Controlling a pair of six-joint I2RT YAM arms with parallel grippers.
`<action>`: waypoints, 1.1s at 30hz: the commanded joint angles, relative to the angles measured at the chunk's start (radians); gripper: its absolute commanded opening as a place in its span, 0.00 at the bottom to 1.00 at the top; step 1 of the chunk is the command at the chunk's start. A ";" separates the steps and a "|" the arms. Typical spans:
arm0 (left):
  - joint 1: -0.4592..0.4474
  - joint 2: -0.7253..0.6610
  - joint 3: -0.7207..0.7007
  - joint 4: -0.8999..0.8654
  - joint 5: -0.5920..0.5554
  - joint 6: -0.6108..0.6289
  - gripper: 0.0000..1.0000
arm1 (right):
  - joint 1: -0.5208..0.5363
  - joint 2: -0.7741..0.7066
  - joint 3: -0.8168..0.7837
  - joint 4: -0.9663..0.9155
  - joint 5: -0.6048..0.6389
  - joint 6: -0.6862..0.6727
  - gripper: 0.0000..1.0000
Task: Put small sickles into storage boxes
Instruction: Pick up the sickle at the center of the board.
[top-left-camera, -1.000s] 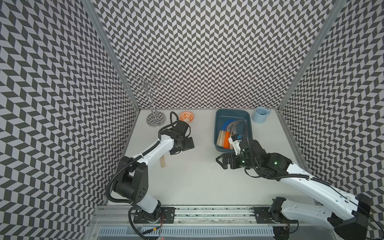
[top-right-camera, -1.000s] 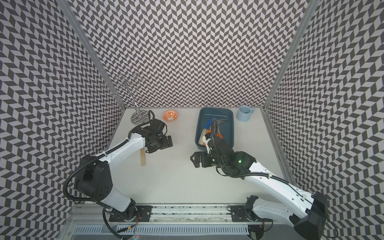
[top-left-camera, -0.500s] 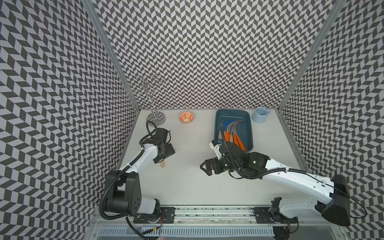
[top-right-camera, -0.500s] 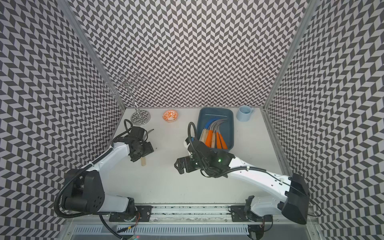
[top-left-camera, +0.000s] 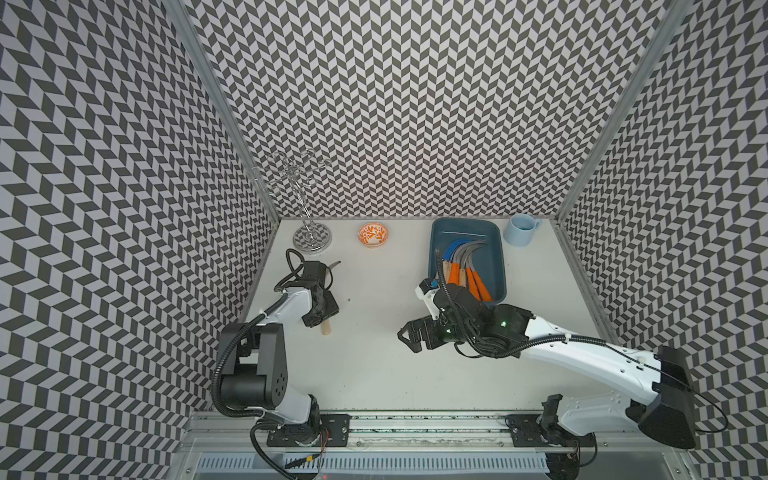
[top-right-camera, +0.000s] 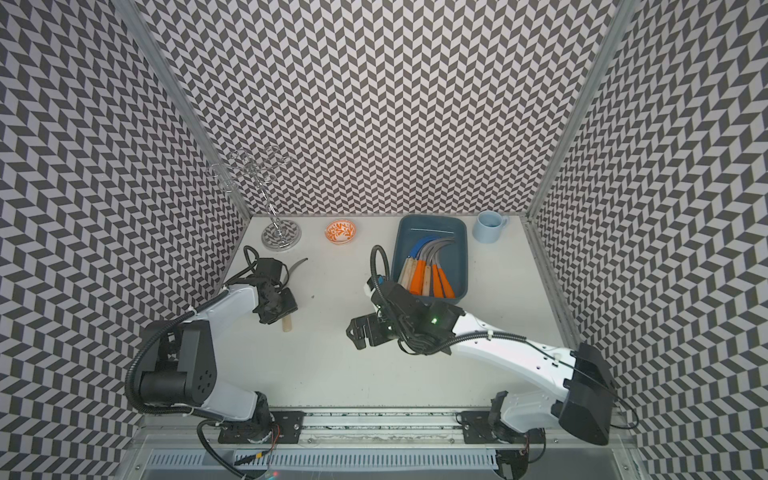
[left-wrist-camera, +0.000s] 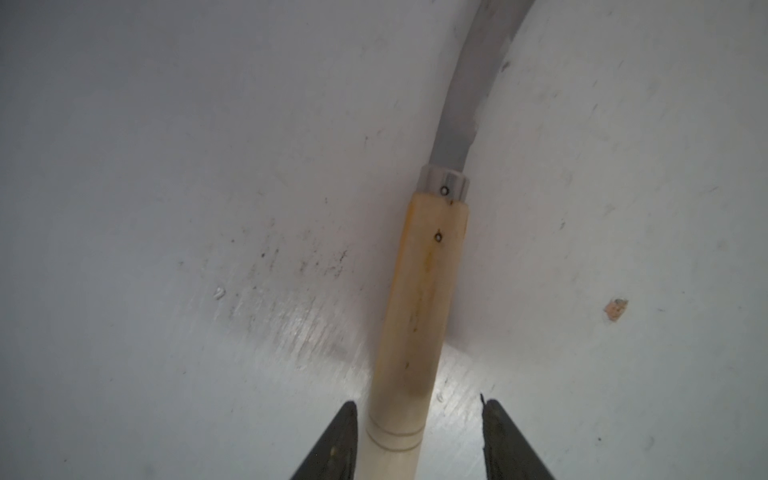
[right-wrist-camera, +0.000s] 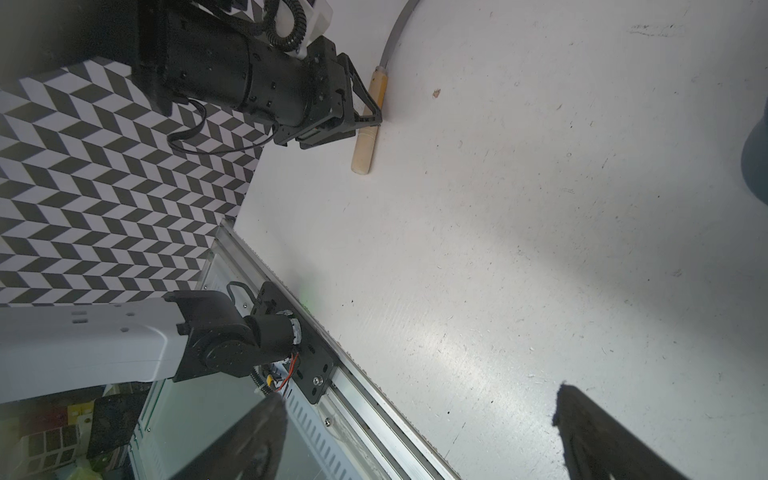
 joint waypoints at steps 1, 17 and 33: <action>0.005 0.020 -0.003 0.041 -0.022 0.031 0.50 | 0.002 0.007 0.022 0.040 0.026 -0.013 1.00; 0.005 0.094 -0.050 0.113 -0.023 0.060 0.09 | 0.001 -0.010 0.005 0.034 0.066 -0.010 1.00; -0.086 0.042 0.096 -0.029 -0.025 0.079 0.00 | -0.030 -0.027 0.009 0.007 0.132 0.002 1.00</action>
